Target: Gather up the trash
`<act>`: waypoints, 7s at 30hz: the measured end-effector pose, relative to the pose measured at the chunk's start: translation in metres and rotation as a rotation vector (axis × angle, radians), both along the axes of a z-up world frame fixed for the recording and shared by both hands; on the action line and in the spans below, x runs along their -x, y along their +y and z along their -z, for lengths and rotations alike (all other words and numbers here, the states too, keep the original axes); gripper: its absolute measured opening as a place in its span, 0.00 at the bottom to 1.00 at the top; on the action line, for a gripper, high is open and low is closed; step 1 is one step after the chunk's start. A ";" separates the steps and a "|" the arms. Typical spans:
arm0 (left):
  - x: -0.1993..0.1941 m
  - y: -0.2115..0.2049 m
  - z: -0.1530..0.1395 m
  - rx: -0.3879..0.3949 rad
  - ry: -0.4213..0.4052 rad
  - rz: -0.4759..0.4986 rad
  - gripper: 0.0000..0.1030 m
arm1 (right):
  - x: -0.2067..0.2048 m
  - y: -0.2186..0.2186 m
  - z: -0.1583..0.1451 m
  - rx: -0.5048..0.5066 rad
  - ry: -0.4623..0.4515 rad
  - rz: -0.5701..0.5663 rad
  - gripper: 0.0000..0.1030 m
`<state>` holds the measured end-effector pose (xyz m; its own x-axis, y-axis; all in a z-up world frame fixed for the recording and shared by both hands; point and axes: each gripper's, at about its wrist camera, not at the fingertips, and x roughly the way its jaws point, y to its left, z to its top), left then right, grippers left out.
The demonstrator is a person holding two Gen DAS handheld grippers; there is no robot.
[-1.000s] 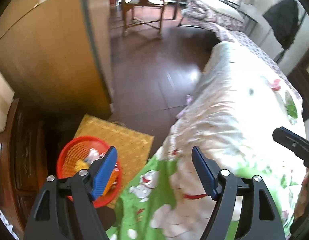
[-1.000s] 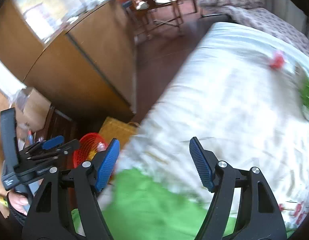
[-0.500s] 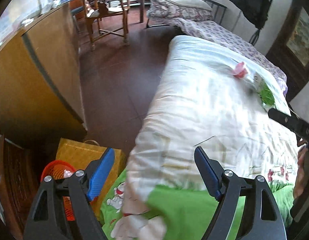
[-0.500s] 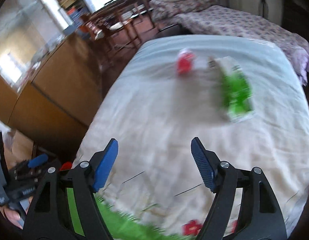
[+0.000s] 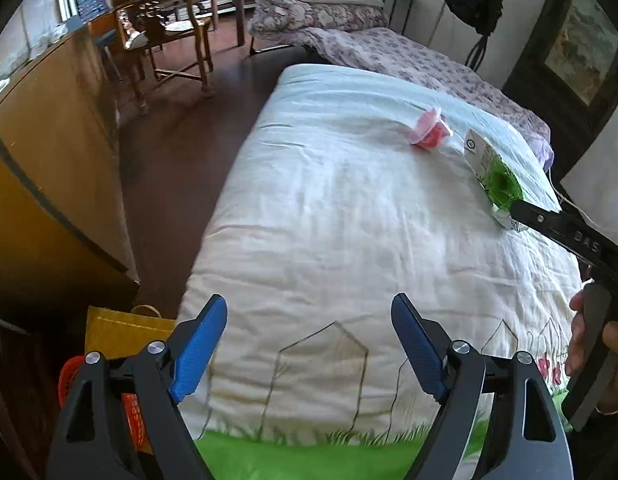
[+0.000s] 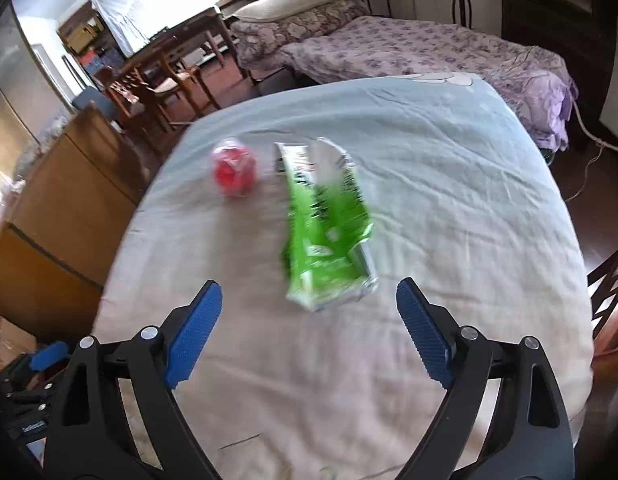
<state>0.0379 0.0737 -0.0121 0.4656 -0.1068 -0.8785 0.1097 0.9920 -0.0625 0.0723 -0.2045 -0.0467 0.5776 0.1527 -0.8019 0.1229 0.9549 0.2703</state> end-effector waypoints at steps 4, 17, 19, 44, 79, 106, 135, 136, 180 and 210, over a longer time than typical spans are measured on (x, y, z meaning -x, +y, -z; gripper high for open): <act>-0.016 -0.014 0.003 0.000 0.005 0.028 0.80 | -0.020 -0.003 0.008 0.028 0.007 -0.019 0.84; -0.078 -0.067 0.004 -0.027 -0.015 0.115 0.80 | -0.052 -0.003 0.021 0.053 0.047 -0.082 0.51; -0.086 -0.075 0.005 -0.024 -0.015 0.123 0.80 | -0.047 -0.006 0.018 0.035 0.044 -0.071 0.51; -0.175 -0.154 0.036 -0.097 -0.028 0.194 0.80 | -0.025 -0.034 0.020 -0.034 0.117 0.020 0.61; -0.080 -0.100 -0.004 0.008 -0.026 0.221 0.29 | -0.013 -0.026 0.006 0.005 0.036 0.076 0.49; 0.062 0.053 -0.035 0.009 -0.079 0.034 0.29 | 0.088 0.092 -0.020 -0.081 0.015 -0.133 0.49; 0.170 0.344 0.051 0.031 0.094 -0.536 0.29 | 0.114 0.464 -0.018 -0.026 0.184 -0.886 0.49; 0.170 0.351 0.058 0.034 0.111 -0.553 0.29 | 0.116 0.476 -0.010 -0.027 0.207 -0.903 0.49; 0.205 0.397 0.088 -0.027 0.207 -0.749 0.82 | 0.151 0.502 0.059 0.288 0.229 -0.963 0.84; 0.209 0.395 0.090 -0.030 0.224 -0.761 0.82 | 0.155 0.504 0.064 0.327 0.250 -0.980 0.84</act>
